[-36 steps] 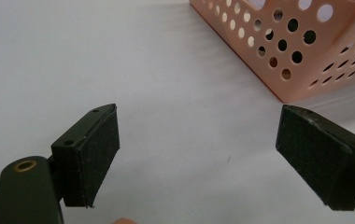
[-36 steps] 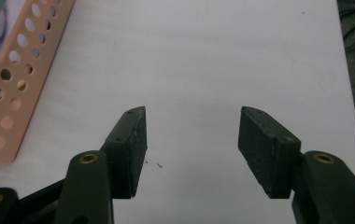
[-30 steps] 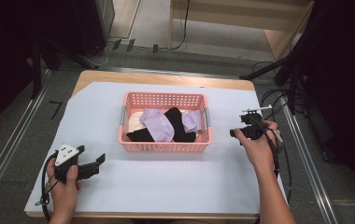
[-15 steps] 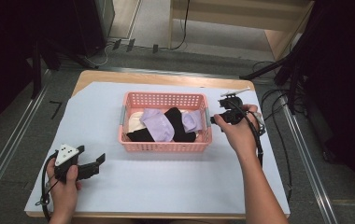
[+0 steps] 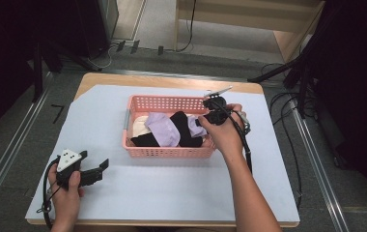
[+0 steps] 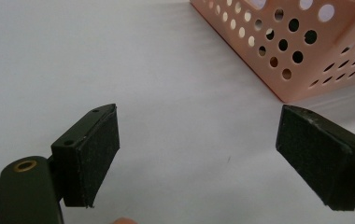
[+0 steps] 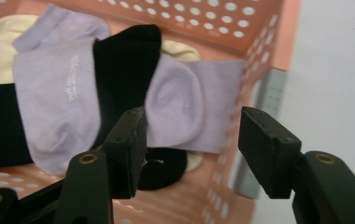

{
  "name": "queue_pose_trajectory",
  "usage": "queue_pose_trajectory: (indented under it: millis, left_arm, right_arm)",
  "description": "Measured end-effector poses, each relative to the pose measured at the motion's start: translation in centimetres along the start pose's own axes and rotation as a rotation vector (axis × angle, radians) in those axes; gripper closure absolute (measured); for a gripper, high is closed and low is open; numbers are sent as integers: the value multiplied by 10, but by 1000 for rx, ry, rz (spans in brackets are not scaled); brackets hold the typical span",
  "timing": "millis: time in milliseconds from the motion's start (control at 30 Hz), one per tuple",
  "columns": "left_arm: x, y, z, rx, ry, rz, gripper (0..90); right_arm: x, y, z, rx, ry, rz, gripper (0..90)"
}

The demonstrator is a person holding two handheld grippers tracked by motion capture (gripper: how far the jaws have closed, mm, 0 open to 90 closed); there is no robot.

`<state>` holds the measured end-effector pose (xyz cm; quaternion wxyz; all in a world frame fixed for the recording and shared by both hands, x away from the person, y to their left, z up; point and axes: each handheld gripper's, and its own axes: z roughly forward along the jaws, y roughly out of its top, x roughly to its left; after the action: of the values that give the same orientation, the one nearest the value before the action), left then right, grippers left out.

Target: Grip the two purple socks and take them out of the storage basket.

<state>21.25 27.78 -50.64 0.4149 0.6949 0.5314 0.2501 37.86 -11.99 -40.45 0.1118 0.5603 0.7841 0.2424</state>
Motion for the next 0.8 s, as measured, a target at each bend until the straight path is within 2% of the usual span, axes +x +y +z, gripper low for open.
queue_pose_trajectory:
  millis: [100, 133, 400, 600, 800]
  left_arm:
    - [0, 0, 0, 0, 0, 0, 147]
    - [0, 0, 0, 0, 0, 1, 147]
    - [0, 0, 0, 0, 0, -1, 147]
    - [0, 0, 0, 0, -1, 0, 146]
    - [0, 0, 0, 1, -1, -1, 146]
  right_arm:
    - [6, 2, 4, 5, 12, -3, 427]
    - [14, 3, 10, 11, 18, -13, 427]
    - [37, 8, 37, 47, 61, -22, 426]
    - [50, 9, 58, 86, 80, -33, 427]
    - [56, 9, 69, 109, 111, -42, 445]
